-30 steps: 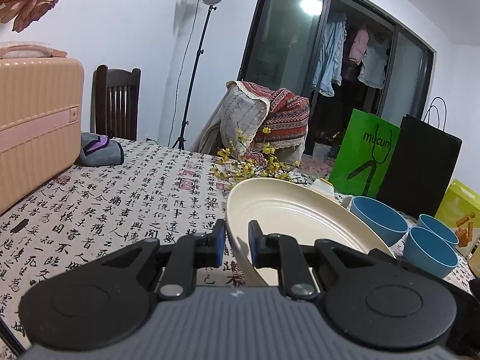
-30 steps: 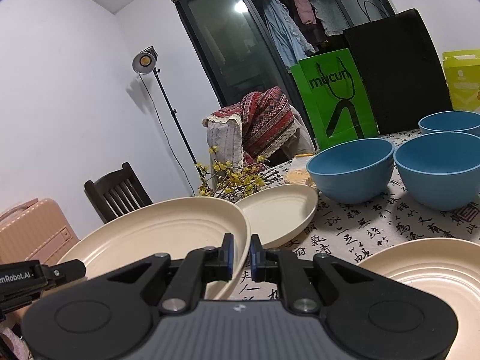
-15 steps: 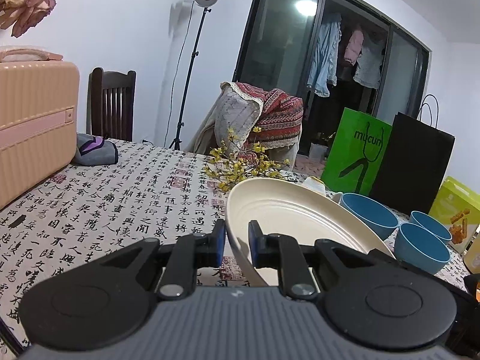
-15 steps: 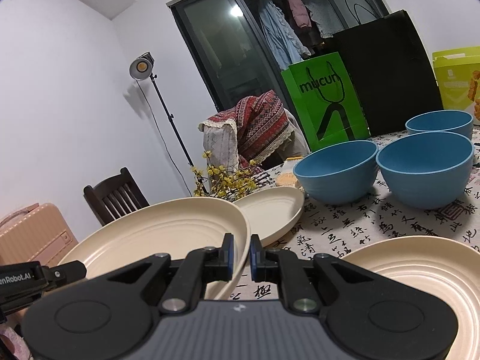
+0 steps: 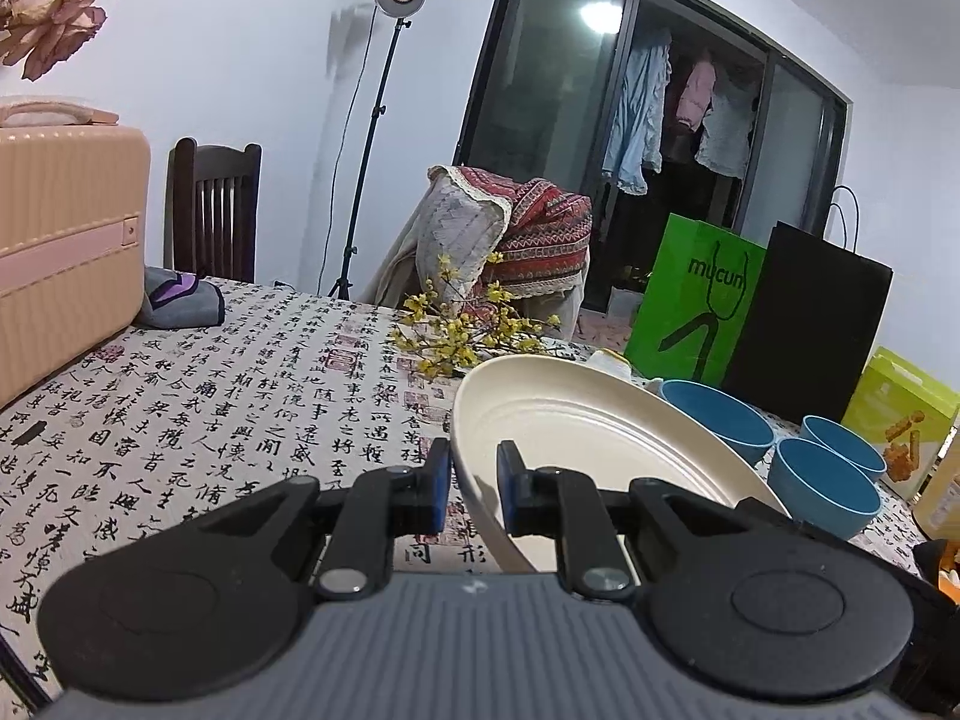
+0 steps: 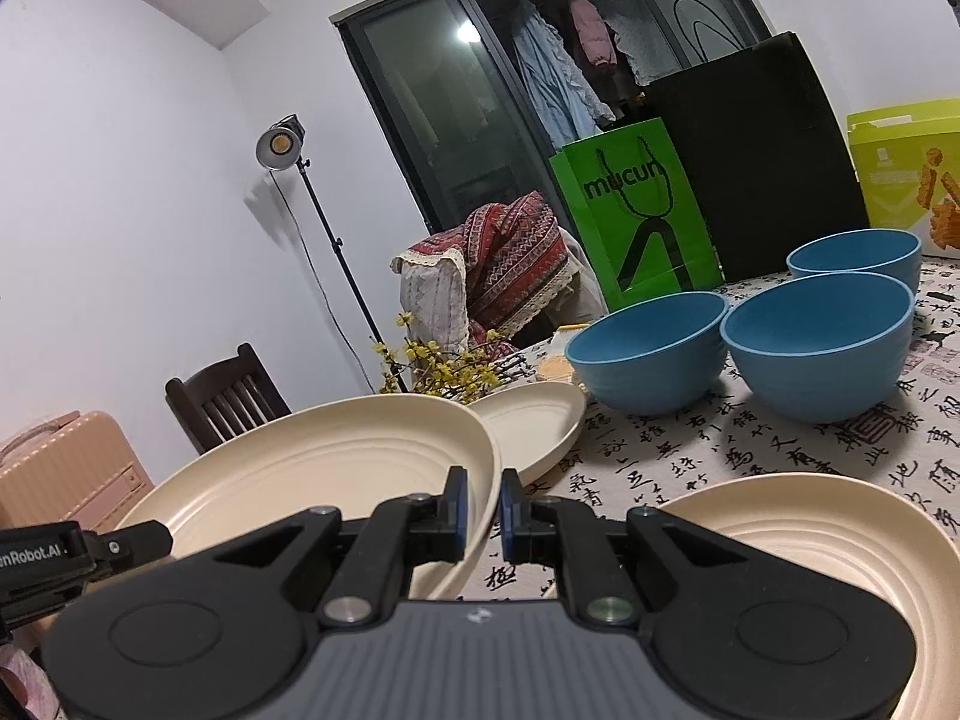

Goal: Organize plates and bowls
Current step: 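Carry the cream plate past the blue bowls toward the other cream plate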

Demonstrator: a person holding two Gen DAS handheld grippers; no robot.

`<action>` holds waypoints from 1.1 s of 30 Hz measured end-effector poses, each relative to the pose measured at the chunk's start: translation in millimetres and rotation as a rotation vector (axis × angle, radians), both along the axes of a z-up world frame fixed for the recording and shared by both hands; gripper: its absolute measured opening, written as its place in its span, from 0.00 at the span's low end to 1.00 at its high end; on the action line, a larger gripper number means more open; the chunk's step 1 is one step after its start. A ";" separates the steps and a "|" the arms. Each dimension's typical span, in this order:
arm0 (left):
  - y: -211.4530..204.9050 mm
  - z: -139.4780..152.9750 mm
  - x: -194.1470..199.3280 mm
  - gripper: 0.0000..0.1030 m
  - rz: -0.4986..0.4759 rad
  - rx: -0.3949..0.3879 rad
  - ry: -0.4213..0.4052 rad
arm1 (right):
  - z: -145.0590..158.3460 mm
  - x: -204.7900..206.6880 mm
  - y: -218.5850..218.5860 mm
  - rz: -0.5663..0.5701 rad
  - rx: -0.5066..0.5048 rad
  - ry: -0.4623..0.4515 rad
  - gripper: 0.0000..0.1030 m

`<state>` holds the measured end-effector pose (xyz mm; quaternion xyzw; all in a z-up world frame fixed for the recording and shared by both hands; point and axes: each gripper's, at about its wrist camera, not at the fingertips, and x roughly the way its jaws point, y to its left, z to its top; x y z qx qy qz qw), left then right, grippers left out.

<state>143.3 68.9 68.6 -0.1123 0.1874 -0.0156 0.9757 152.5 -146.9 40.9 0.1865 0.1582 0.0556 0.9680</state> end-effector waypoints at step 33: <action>-29.2 -5.7 -17.4 0.16 -0.031 -0.011 0.007 | -3.8 -25.5 -28.5 -0.030 0.012 -0.007 0.10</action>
